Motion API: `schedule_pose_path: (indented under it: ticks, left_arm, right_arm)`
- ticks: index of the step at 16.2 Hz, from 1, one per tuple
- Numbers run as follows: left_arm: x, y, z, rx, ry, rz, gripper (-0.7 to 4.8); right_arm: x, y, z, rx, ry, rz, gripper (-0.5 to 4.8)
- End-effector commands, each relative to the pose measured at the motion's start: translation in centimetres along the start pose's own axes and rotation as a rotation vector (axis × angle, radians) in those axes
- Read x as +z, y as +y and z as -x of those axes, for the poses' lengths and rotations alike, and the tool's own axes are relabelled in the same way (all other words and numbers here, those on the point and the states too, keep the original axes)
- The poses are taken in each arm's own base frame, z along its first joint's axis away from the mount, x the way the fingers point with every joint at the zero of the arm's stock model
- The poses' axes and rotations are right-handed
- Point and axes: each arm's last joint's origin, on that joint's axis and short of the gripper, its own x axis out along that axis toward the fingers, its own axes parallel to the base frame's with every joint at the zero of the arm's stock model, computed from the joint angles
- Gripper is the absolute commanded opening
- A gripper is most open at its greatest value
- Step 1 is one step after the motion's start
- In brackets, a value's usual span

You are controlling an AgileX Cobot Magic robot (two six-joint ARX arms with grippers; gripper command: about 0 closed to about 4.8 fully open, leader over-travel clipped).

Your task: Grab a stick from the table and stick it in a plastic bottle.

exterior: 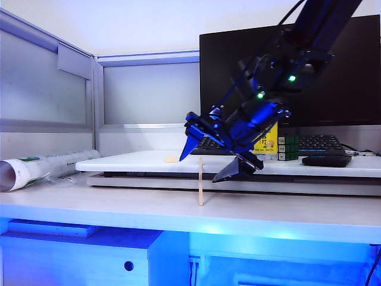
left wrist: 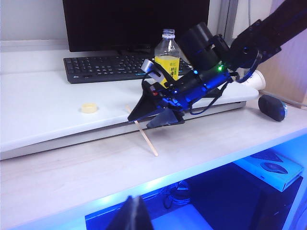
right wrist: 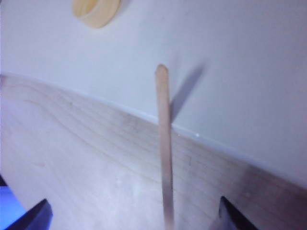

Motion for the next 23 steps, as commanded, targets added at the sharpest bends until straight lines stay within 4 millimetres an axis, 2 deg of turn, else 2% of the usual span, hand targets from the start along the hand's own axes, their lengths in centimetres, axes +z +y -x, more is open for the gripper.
schedule_pose_path:
  ticks: [1, 3, 6, 8, 9, 12, 13, 14, 16, 17, 19, 23]
  left_arm:
    - [0.2, 0.0, 0.0, -0.004, -0.011, -0.007, -0.05]
    - [0.2, 0.0, 0.0, -0.004, -0.011, -0.008, -0.05]
    - [0.2, 0.0, 0.0, -0.004, -0.011, -0.008, -0.05]
    - [0.2, 0.0, 0.0, 0.000, -0.011, -0.008, -0.05]
    - [0.2, 0.0, 0.0, 0.000, -0.011, -0.008, -0.05]
    - [0.2, 0.0, 0.0, 0.000, -0.011, -0.008, -0.05]
    - [0.2, 0.0, 0.0, 0.000, -0.011, -0.008, -0.05]
    - [0.2, 0.0, 0.0, 0.000, -0.011, -0.008, -0.05]
    - [0.2, 0.0, 0.0, 0.000, -0.011, -0.008, -0.05]
    - [0.2, 0.0, 0.0, 0.000, -0.011, -0.008, -0.05]
    - [0.2, 0.0, 0.0, 0.000, -0.011, -0.008, -0.05]
    - [0.2, 0.0, 0.0, 0.000, -0.012, -0.009, -0.05]
  right_arm:
    - [0.0, 0.2, -0.5, 0.002, -0.018, 0.008, 4.79]
    - [-0.6, -0.4, -1.5, -0.006, 0.004, -0.021, 4.79]
    - [-0.5, -0.3, -1.9, -0.003, 0.005, -0.021, 4.79]
    - [0.1, 0.1, -1.9, 0.005, -0.020, -0.011, 3.33]
    - [0.1, 0.1, -1.9, -0.006, -0.027, -0.011, 3.09]
    - [-0.2, -0.5, -2.5, -0.046, -0.031, -0.017, 2.89]
    - [-0.3, -0.5, -2.6, -0.047, -0.028, -0.018, 2.53]
    - [-0.4, -0.6, -2.7, -0.045, -0.023, -0.020, 1.79]
    - [-0.4, -0.6, -2.7, -0.040, -0.024, -0.018, 0.79]
    - [-0.3, -0.6, -2.7, -0.037, -0.029, -0.016, -0.09]
    - [-0.2, -0.5, -2.7, -0.028, -0.036, -0.013, -0.09]
    - [1.2, 1.0, -1.0, 0.028, -0.087, 0.051, -0.09]
